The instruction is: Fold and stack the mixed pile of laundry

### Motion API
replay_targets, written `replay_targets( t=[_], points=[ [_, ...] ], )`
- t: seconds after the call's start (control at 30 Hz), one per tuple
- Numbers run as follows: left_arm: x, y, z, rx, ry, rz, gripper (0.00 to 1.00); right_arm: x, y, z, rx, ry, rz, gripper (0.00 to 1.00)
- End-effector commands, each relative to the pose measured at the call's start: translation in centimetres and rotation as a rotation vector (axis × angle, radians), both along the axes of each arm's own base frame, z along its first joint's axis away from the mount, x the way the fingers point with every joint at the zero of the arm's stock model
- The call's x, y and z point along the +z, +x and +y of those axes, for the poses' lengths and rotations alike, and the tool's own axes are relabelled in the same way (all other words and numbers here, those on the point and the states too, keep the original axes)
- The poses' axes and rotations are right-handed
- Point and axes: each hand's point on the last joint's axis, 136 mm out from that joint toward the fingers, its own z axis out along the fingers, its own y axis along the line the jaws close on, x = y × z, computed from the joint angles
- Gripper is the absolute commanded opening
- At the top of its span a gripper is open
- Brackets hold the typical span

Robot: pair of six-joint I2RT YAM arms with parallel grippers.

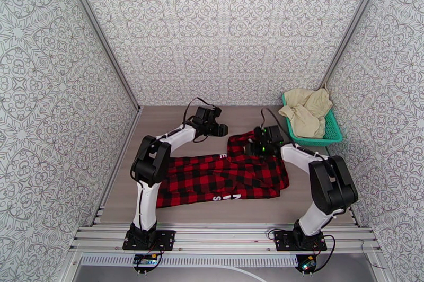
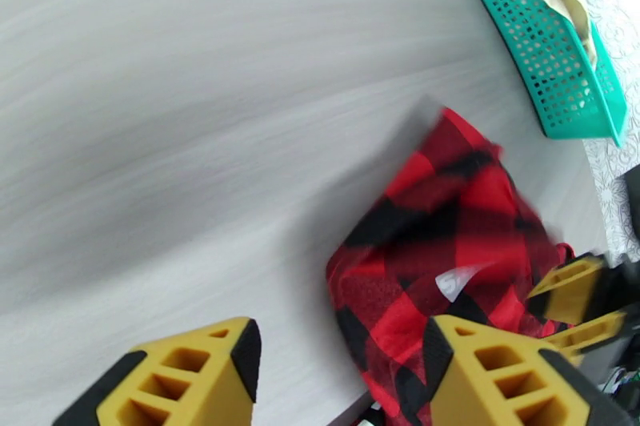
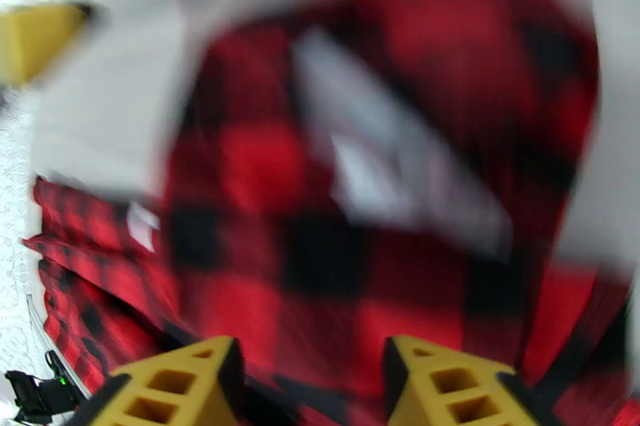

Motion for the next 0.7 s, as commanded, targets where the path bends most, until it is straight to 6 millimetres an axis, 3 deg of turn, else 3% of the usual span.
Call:
replay_targets(
  t=[0.0, 0.07, 0.27, 0.53, 0.67],
  points=[
    [0.8, -2.1, -1.8, -0.098, 0.01, -0.008, 0.58, 3.1, 0.9, -3.0, -0.191, 0.022, 0.021, 0.62],
    [0.4, -2.4, -2.2, -0.105, 0.031, -0.004, 0.58, 3.9, 1.3, -4.0, -0.296, 0.103, 0.084, 0.66],
    [0.4, -3.9, -3.2, -0.123, 0.049, 0.004, 0.54, 7.4, 4.9, -1.8, -0.551, 0.503, 0.177, 0.71],
    [-0.5, -6.2, -3.9, -0.14, 0.079, 0.025, 0.51, 6.0, 10.0, -4.6, -0.949, 0.562, 0.237, 0.73],
    [-0.8, -6.7, -3.6, -0.135, 0.074, 0.031, 0.51, 3.6, 11.4, -4.6, -1.044, 0.57, 0.318, 0.73]
  ],
)
